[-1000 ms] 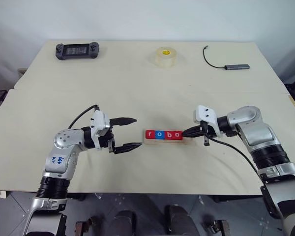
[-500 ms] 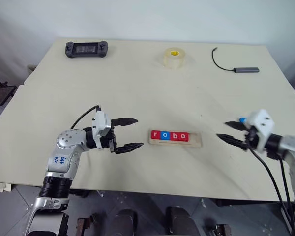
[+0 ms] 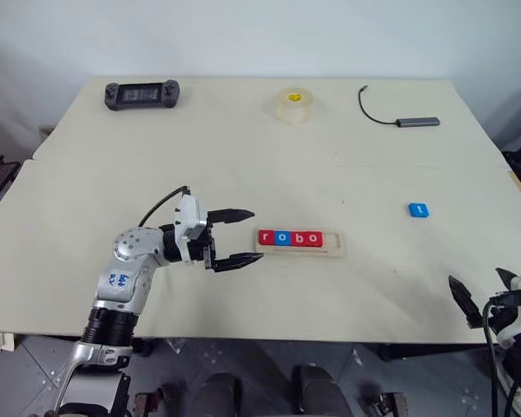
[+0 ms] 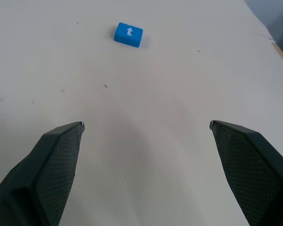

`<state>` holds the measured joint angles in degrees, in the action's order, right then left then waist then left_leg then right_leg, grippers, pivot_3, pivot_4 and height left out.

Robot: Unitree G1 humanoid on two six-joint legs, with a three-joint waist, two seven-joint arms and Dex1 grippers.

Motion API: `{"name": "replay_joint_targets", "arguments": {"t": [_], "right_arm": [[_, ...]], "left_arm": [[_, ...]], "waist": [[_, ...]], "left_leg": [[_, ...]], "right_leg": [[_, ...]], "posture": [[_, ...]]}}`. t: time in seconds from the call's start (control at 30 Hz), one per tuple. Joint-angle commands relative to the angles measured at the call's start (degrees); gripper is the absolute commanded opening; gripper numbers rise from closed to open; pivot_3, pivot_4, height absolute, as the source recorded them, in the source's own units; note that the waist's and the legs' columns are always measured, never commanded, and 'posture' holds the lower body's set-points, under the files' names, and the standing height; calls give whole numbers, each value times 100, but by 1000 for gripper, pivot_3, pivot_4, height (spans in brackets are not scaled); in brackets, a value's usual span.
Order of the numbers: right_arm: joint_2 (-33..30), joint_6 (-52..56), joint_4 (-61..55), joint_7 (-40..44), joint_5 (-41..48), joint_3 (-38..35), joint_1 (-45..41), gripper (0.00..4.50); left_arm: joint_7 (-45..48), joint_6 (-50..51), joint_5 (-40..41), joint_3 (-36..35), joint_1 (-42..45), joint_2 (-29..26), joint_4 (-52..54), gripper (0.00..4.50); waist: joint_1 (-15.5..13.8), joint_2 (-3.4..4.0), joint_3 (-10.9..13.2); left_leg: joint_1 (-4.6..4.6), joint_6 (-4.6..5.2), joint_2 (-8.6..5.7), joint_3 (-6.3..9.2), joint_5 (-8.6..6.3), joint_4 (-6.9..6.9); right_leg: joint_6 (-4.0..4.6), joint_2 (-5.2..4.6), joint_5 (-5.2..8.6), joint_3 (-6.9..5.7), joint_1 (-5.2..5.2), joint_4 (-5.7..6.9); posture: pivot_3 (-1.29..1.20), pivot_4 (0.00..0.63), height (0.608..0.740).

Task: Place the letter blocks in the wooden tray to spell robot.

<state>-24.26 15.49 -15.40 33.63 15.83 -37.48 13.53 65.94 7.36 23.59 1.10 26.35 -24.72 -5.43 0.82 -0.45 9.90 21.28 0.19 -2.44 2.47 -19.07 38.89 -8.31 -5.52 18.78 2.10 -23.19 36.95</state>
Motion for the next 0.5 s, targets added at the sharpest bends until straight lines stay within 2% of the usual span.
{"name": "replay_joint_targets", "arguments": {"t": [0.03, 0.13, 0.27, 0.5], "right_arm": [[-408, 710, -264, -247, 291, 239, -560, 4473], [-814, 1413, 116, -513, 261, 478, -1286, 4473], [-1224, 1925, 1181, -902, 26, 917, -2529, 4473], [-1383, 1477, 3567, -1165, -439, 1558, -4214, 4473]], "left_arm": [[-3, -77, 70, -33, 74, 19, 29, 4500], [-37, -104, 50, -41, 92, 32, 18, 4500], [-95, -128, 50, -76, 76, 34, 49, 4500], [-216, -154, 51, -98, 43, 42, 119, 4500]], "waist": [[27, 0, 0], [26, 1, 0], [7, 1, 0], [-24, 1, 0]], "left_leg": [[-1, 0, 1, 1, 0, 0], [0, -2, 3, 8, 1, 0], [5, -2, 2, 6, 2, 0], [22, -2, 0, 4, 2, -2]], "right_leg": [[0, -2, 0, 0, 1, 1], [3, -3, 1, -4, 0, 1], [6, -5, -1, -5, -3, -4], [7, -4, 0, -7, -22, -4]], "posture": [[0, 150, 740], [0, 150, 740], [0, 150, 740], [0, 150, 740]]}}
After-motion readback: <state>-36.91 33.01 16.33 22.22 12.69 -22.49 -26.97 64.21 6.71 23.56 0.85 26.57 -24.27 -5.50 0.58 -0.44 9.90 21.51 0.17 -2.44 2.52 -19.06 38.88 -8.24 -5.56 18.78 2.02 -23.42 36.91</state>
